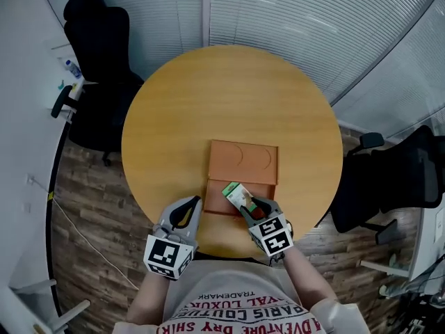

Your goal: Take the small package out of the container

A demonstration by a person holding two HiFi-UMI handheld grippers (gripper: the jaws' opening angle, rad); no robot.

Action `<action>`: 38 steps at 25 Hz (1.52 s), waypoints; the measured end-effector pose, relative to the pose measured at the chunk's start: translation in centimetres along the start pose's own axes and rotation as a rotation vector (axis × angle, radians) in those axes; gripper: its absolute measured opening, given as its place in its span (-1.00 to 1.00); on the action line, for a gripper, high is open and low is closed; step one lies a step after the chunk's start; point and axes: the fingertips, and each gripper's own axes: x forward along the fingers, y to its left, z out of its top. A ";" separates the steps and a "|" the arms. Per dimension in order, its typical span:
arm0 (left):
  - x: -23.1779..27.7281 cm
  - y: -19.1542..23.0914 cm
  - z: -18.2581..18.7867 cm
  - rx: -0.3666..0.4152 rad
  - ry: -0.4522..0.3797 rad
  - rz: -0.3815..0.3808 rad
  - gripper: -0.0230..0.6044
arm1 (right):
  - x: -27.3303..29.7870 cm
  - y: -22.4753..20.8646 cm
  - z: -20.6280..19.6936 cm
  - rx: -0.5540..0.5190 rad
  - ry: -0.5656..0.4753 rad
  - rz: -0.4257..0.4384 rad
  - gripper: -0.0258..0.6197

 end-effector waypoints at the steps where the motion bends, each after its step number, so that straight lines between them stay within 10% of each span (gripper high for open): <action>1: 0.3 0.4 -0.2 -0.014 -0.001 -0.003 -0.89 | 1.0 -0.1 -0.4 -0.011 0.029 -0.001 -0.36; 11: 1.7 2.0 -1.9 -0.025 0.020 -0.007 -0.89 | 6.9 -0.9 -4.6 -0.059 0.287 -0.018 0.19; 38: -0.4 2.9 -2.2 -0.037 0.043 0.072 -0.89 | 6.2 -0.1 -3.8 -0.314 0.368 0.046 0.18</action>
